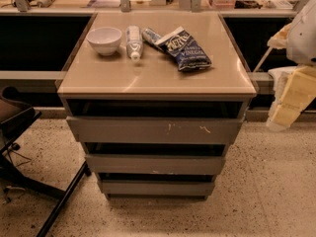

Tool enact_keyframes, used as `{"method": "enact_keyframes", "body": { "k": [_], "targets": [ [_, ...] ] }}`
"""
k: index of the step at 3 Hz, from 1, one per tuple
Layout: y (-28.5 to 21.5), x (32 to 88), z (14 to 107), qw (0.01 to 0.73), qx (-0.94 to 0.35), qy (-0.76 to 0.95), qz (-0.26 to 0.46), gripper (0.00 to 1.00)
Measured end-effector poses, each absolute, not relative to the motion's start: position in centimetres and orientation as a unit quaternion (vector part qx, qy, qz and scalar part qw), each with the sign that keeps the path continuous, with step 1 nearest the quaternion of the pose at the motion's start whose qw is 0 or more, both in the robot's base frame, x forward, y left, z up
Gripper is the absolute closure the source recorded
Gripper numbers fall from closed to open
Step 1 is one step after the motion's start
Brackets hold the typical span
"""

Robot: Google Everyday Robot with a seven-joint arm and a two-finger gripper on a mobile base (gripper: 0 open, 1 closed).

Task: Open middle drawer

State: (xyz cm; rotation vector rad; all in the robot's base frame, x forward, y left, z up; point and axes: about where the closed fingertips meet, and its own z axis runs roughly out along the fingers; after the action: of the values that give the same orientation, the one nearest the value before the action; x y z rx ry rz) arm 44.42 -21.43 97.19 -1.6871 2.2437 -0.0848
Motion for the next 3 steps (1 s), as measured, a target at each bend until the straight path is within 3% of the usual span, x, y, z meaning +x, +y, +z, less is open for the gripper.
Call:
{"method": "enact_keyframes", "body": {
  "k": [3],
  "targets": [
    [-23.0, 36.2, 82.5, 0.206, -0.47, 0.858, 0.03, 0.0]
  ]
}}
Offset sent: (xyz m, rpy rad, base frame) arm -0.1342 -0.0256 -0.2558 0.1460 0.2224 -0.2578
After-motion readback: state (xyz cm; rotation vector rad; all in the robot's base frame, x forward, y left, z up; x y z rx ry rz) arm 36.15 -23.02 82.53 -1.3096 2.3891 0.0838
